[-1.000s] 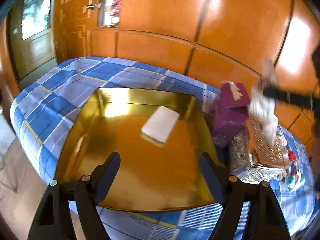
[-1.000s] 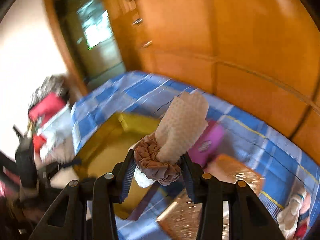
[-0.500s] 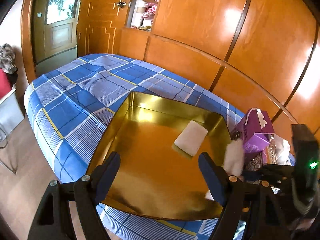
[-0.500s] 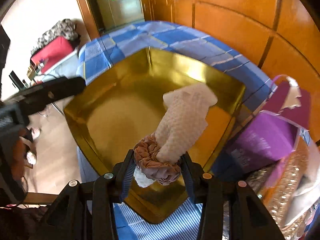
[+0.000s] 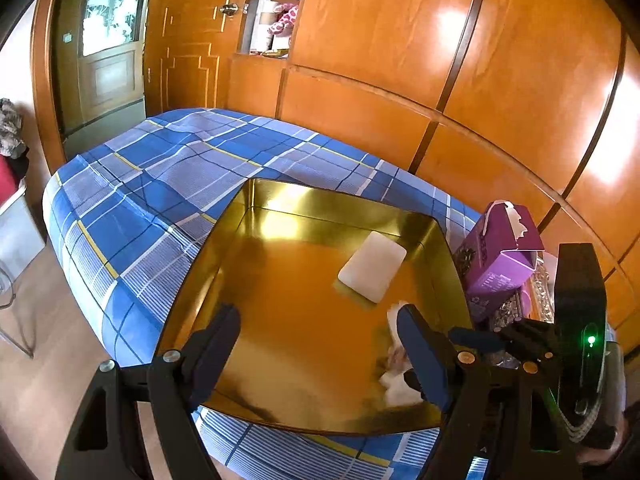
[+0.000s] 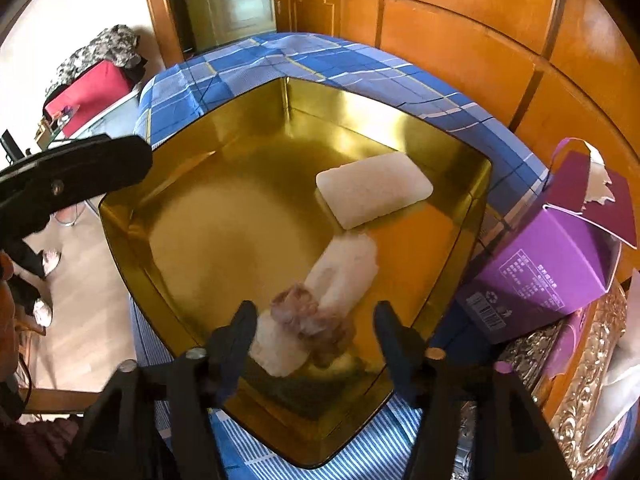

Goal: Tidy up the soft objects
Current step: 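Carry the towel with scrunchie in the right tool into the gold tray and release, then return the left tool to the pile and grasp the beige folded towel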

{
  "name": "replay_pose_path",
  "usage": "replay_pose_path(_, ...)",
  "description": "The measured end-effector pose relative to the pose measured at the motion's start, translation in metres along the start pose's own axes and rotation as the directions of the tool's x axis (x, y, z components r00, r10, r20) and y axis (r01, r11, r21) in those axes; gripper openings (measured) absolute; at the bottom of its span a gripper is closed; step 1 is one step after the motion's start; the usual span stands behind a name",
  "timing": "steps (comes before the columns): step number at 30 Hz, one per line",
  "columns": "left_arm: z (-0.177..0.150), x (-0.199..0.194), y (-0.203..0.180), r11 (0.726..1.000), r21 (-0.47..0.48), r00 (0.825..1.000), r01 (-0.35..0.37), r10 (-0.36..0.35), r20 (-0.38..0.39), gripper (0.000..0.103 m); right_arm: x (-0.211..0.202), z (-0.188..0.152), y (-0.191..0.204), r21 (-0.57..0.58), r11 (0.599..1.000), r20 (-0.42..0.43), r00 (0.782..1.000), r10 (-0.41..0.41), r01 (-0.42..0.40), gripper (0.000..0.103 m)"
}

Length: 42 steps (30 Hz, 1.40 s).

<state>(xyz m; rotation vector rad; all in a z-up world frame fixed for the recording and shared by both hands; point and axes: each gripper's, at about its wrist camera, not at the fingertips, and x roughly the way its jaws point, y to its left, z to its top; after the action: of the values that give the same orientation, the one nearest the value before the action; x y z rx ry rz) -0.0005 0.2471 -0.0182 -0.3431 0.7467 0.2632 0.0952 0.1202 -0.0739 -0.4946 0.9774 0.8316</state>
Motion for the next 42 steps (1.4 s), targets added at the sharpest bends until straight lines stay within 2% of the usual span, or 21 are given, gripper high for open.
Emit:
replay_pose_path(2, 0.000, 0.000, -0.001, 1.000, 0.003, 1.000, 0.001, -0.001, 0.001, 0.081, -0.003, -0.001, -0.002, 0.023, 1.000, 0.018, 1.000, -0.008, 0.007, 0.072)
replay_pose_path(8, -0.002, -0.001, -0.006, 1.000, 0.017, 1.000, 0.013, -0.013, -0.003, 0.081, -0.029, -0.008, -0.007, 0.069, 0.994, 0.098, 0.991, -0.087, 0.080, 0.072)
replay_pose_path(13, -0.006, -0.002, -0.019, 0.998, 0.052, 0.999, 0.032, -0.031, -0.009, 0.081, -0.069, -0.028, -0.020, 0.157, 0.973, 0.193, 0.961, -0.196, 0.167, 0.072)
replay_pose_path(16, -0.010, -0.003, -0.031, 0.995, 0.085, 0.999, 0.050, -0.049, -0.014, 0.081, -0.095, -0.049, -0.035, 0.233, 0.947, 0.233, 0.933, -0.275, 0.220, 0.072)
replay_pose_path(20, -0.016, -0.005, -0.053, 0.986, 0.145, 0.996, 0.087, -0.084, -0.024, 0.081, -0.124, -0.082, -0.062, 0.350, 0.897, 0.239, 0.900, -0.365, 0.271, 0.072)
replay_pose_path(22, -0.018, -0.007, -0.064, 0.979, 0.175, 0.994, 0.105, -0.102, -0.028, 0.081, -0.139, -0.102, -0.078, 0.418, 0.862, 0.235, 0.883, -0.406, 0.285, 0.072)
replay_pose_path(24, -0.020, -0.010, -0.080, 0.965, 0.220, 0.990, 0.140, -0.136, -0.037, 0.081, -0.155, -0.127, -0.096, 0.498, 0.811, 0.218, 0.862, -0.459, 0.306, 0.072)
replay_pose_path(26, -0.021, -0.014, -0.097, 0.945, 0.273, 0.984, 0.178, -0.173, -0.043, 0.081, -0.166, -0.146, -0.109, 0.548, 0.769, 0.194, 0.845, -0.499, 0.328, 0.072)
replay_pose_path(29, -0.022, -0.022, -0.129, 0.902, 0.362, 0.971, 0.237, -0.237, -0.045, 0.081, -0.190, -0.191, -0.133, 0.653, 0.672, 0.138, 0.817, -0.560, 0.350, 0.072)
replay_pose_path(32, -0.025, -0.028, -0.169, 0.832, 0.442, 0.941, 0.335, -0.323, -0.103, 0.081, -0.208, -0.228, -0.151, 0.716, 0.585, 0.071, 0.794, -0.604, 0.381, 0.072)
replay_pose_path(34, -0.028, -0.031, -0.190, 0.798, 0.478, 0.928, 0.366, -0.353, -0.122, 0.081, -0.223, -0.260, -0.163, 0.762, 0.512, 0.019, 0.777, -0.629, 0.397, 0.072)
replay_pose_path(35, -0.032, -0.032, -0.207, 0.768, 0.508, 0.917, 0.391, -0.371, -0.145, 0.081, -0.228, -0.273, -0.167, 0.779, 0.482, -0.003, 0.772, -0.636, 0.400, 0.072)
replay_pose_path(37, -0.038, -0.033, -0.231, 0.730, 0.538, 0.903, 0.421, -0.390, -0.178, 0.081, -0.237, -0.297, -0.173, 0.807, 0.430, -0.036, 0.761, -0.648, 0.404, 0.072)
replay_pose_path(38, -0.043, -0.032, -0.245, 0.704, 0.551, 0.890, 0.449, -0.405, -0.209, 0.081, -0.241, -0.309, -0.176, 0.821, 0.403, -0.054, 0.758, -0.650, 0.405, 0.072)
replay_pose_path(40, -0.055, -0.030, -0.275, 0.650, 0.563, 0.858, 0.511, -0.430, -0.282, 0.081, -0.246, -0.329, -0.177, 0.837, 0.370, -0.074, 0.753, -0.654, 0.403, 0.072)
replay_pose_path(42, -0.068, -0.026, -0.303, 0.617, 0.570, 0.840, 0.542, -0.422, -0.341, 0.077, -0.249, -0.348, -0.181, 0.854, 0.337, -0.091, 0.750, -0.655, 0.397, 0.072)
